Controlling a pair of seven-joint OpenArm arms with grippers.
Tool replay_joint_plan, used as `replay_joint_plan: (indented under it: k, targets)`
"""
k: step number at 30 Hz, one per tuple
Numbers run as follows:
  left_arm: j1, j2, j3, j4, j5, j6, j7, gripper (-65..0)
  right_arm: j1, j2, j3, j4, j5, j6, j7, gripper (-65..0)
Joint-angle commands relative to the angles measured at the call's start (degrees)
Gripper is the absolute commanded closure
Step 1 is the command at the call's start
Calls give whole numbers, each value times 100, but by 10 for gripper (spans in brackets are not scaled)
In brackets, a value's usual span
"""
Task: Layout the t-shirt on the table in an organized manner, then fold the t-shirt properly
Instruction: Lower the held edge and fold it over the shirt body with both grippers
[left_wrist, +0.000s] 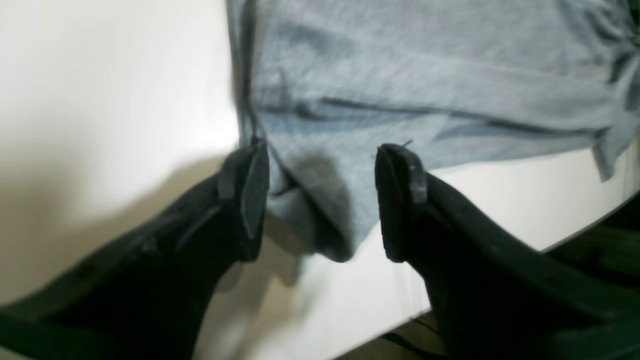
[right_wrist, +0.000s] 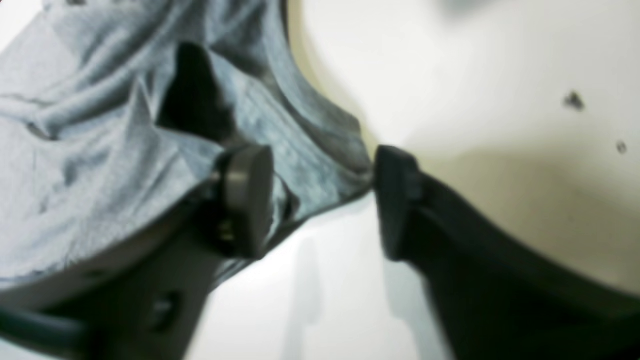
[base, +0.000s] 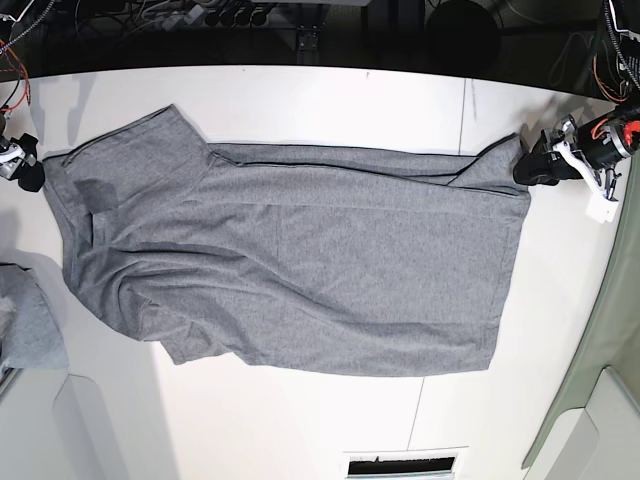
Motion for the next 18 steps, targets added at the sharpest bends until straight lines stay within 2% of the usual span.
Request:
replay_joint_plan:
  k: [1, 2, 7, 11, 18]
  targets:
    - [-61, -125, -48, 15, -9, -52, -225, -364, 44, 120, 28, 59, 72, -22, 114, -423]
    - [-63, -127, -48, -42, 94, -52, -334, -364, 44, 120, 28, 20, 79, -22, 114, -448]
    - [-197, -107, -48, -304, 269, -52, -564, -396, 76, 120, -101, -319, 85, -22, 262, -447]
    - [-380, -13, -48, -509, 791, -52, -675, -396, 74, 116, -256, -828, 55, -22, 570, -447]
    - [-378, 46, 251, -555, 691, -52, -734, -396, 76, 87, -717, -1038, 498, 9, 625, -447]
